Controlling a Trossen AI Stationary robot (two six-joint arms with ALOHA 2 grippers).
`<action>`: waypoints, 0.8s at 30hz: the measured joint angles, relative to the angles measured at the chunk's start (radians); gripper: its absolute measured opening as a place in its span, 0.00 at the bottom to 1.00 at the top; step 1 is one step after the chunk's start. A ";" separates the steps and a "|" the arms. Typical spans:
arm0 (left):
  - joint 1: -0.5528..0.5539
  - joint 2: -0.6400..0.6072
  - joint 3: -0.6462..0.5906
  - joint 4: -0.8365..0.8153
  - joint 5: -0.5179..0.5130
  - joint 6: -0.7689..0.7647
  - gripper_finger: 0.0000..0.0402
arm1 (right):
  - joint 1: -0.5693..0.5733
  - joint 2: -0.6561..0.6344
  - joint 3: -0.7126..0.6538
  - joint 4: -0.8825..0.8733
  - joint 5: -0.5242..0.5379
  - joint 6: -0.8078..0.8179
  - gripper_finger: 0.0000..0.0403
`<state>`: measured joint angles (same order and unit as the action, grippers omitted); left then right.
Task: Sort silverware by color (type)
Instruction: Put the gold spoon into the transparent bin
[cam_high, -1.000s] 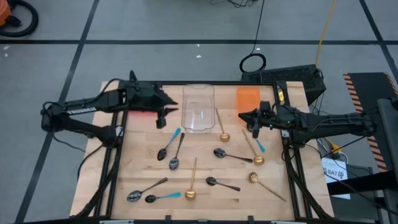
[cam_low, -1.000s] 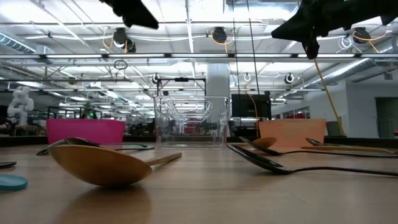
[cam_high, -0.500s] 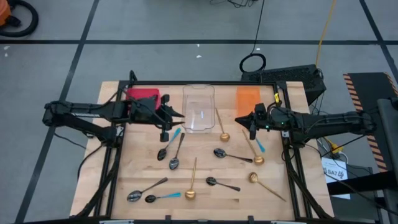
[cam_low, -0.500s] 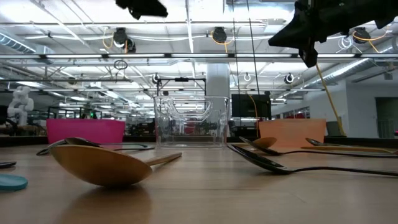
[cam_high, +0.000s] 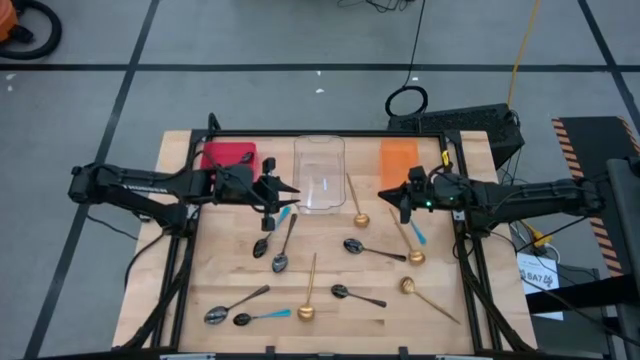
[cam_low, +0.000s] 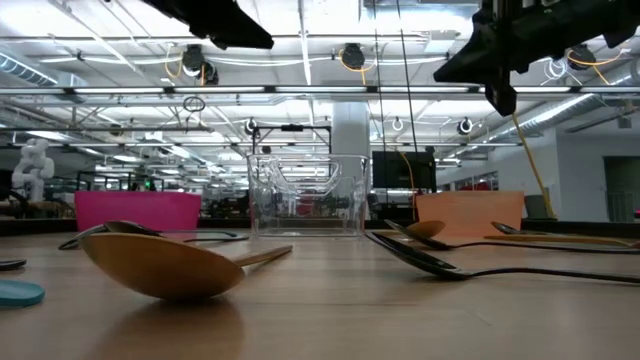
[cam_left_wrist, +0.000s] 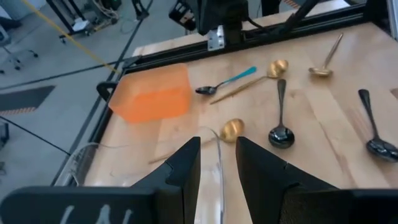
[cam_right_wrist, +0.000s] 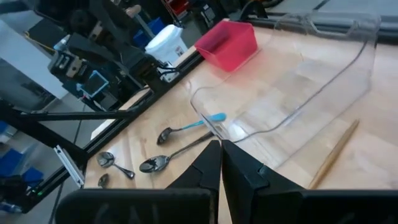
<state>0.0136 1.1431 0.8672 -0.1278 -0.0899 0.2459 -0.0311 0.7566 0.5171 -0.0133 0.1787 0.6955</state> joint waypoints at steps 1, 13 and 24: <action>0.003 0.000 -0.005 0.004 0.000 0.005 0.28 | 0.000 0.006 0.000 -0.008 0.000 0.012 0.03; 0.095 0.000 -0.056 -0.019 -0.022 0.023 0.28 | 0.000 0.103 0.000 -0.292 -0.203 0.383 0.03; 0.146 0.000 -0.057 -0.068 -0.024 0.034 0.28 | 0.023 0.134 0.000 -0.627 -0.603 0.655 0.01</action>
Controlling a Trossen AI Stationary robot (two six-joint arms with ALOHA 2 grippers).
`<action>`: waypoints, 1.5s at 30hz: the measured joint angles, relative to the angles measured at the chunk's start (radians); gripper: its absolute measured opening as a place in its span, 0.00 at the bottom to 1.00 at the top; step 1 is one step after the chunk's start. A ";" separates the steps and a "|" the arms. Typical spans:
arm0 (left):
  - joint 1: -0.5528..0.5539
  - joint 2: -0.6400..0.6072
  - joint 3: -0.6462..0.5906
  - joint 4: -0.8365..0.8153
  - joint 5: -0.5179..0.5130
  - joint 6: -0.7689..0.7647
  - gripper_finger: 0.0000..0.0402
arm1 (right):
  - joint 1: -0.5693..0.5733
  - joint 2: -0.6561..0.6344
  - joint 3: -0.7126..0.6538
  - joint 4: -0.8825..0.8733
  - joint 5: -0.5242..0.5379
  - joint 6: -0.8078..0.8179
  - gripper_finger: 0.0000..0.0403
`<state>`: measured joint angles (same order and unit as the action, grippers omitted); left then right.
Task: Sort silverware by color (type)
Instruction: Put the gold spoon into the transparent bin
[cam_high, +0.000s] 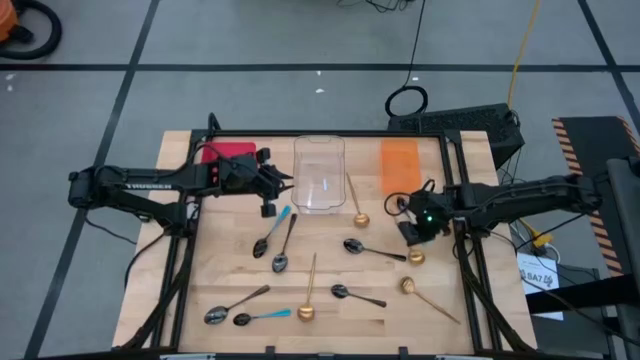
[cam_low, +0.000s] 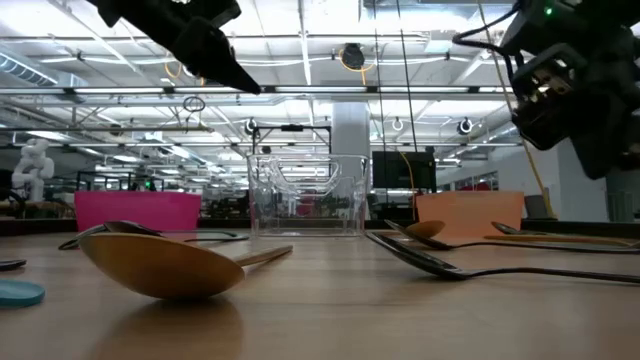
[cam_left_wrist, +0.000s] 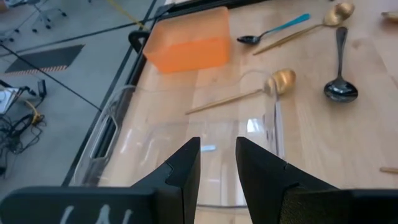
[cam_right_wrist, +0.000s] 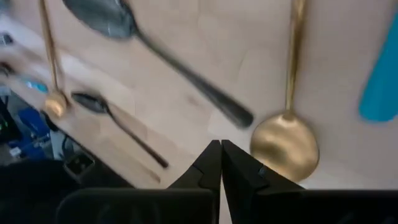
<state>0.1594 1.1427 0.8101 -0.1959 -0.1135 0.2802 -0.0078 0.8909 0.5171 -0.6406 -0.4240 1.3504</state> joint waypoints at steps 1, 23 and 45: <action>0.001 0.000 0.000 -0.006 0.000 -0.002 0.28 | 0.012 0.003 0.000 0.008 -0.001 0.005 0.01; -0.054 0.000 0.000 -0.133 0.001 -0.105 0.28 | 0.461 0.262 0.296 -0.174 0.211 -0.051 0.00; -0.129 0.000 0.000 -0.151 0.001 -0.118 0.28 | 0.887 0.549 0.465 -0.136 0.455 0.295 0.00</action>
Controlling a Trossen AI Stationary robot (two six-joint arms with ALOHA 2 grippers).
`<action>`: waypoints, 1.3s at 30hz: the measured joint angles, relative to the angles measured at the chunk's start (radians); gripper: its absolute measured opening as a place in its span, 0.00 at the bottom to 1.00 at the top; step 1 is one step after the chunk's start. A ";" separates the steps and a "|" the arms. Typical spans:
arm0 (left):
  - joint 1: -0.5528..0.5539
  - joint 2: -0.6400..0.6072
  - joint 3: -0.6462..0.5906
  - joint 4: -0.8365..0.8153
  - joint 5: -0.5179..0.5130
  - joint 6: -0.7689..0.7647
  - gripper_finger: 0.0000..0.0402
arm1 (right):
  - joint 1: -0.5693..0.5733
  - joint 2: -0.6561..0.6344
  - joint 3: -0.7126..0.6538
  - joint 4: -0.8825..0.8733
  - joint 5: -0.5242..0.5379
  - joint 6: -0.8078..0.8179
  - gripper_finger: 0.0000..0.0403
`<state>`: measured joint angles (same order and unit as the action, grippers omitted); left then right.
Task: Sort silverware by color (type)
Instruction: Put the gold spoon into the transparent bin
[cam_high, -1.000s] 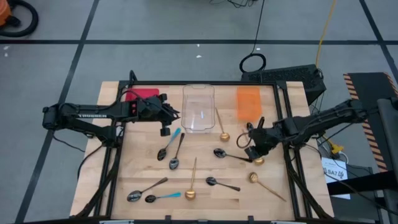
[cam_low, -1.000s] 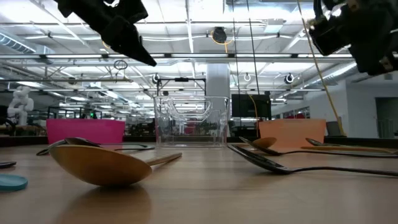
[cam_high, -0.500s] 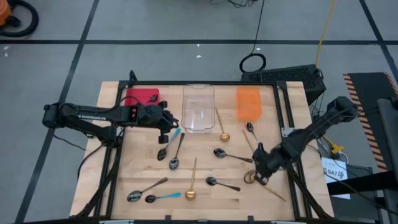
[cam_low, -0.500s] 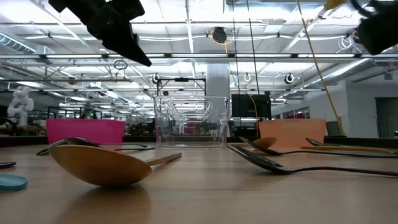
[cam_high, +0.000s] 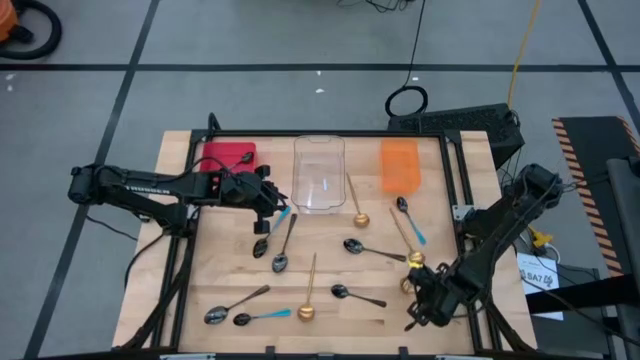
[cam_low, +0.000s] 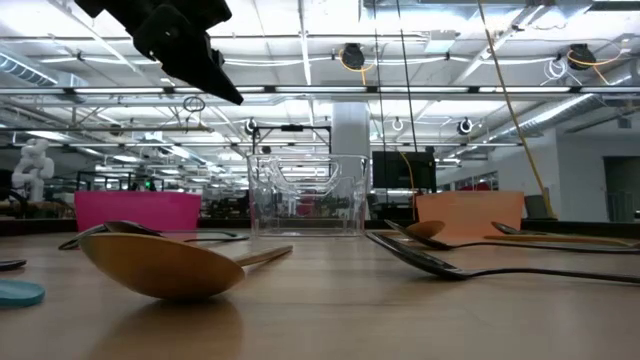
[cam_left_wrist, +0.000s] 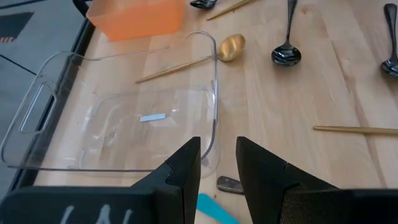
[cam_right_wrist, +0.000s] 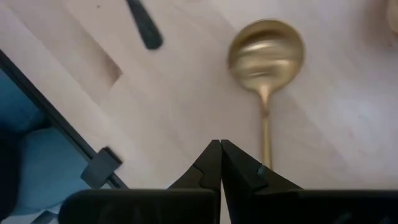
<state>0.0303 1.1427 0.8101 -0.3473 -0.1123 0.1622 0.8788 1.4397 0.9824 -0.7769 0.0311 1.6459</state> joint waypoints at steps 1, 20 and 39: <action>0.000 0.000 0.000 0.000 0.000 0.001 0.28 | 0.004 0.019 0.023 -0.020 0.001 0.000 0.00; 0.001 0.000 0.000 0.007 0.000 0.011 0.28 | 0.046 0.100 0.111 -0.159 -0.006 -0.101 0.02; 0.001 0.000 0.000 0.007 0.000 0.008 0.28 | 0.054 0.106 0.111 -0.167 0.026 -0.182 0.50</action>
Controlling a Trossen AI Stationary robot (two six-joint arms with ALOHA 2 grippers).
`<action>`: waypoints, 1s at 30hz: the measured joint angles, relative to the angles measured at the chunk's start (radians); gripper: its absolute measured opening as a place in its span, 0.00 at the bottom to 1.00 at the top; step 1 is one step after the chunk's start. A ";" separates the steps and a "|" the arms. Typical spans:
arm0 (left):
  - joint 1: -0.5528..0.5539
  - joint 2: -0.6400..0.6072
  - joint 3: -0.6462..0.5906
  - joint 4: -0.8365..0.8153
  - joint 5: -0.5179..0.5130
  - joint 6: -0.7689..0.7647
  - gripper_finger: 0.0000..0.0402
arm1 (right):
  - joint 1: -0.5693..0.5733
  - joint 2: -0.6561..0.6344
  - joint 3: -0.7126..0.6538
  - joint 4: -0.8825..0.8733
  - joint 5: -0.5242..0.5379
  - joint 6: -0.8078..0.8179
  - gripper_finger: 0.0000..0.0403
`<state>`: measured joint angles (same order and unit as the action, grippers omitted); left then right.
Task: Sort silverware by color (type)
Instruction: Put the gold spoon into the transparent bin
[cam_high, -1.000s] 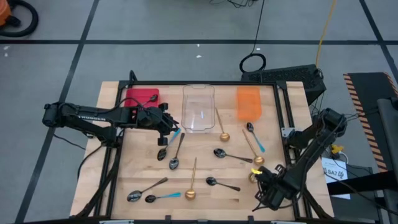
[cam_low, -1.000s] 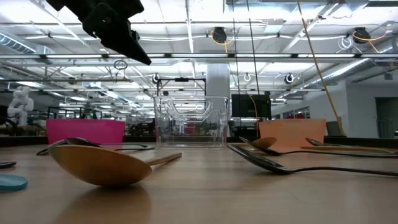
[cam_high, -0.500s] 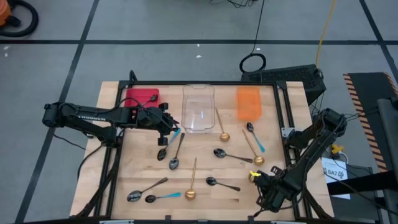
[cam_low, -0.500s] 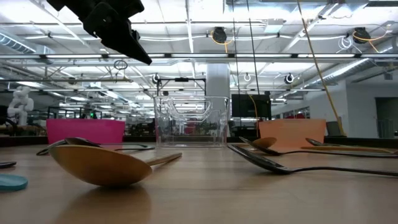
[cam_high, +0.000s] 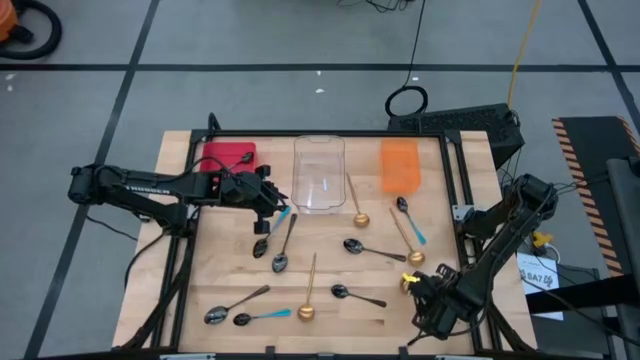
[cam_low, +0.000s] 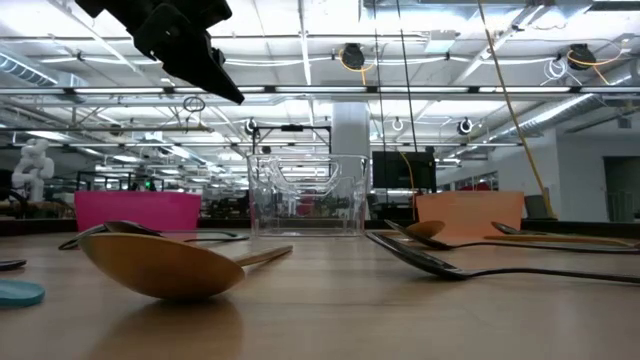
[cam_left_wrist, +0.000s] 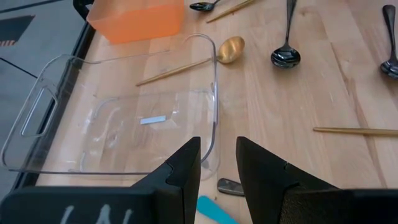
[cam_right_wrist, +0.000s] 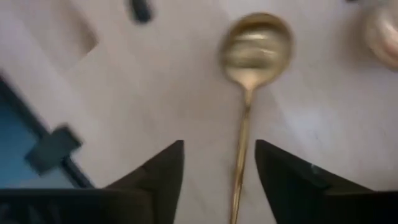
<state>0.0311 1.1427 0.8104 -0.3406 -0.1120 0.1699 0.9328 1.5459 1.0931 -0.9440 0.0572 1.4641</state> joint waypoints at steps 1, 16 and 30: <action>0.000 0.000 0.000 0.000 0.000 -0.001 0.28 | 0.005 0.007 0.000 0.000 0.000 -0.033 0.52; -0.021 0.000 0.000 -0.002 0.002 -0.006 0.28 | 0.045 0.233 0.001 -0.013 0.026 -0.113 0.44; -0.021 0.000 0.000 0.000 0.002 0.000 0.28 | 0.047 0.261 0.002 0.042 0.059 0.062 0.21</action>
<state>0.0105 1.1427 0.8107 -0.3408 -0.1098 0.1696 0.9794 1.8065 1.0950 -0.9023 0.1158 1.5261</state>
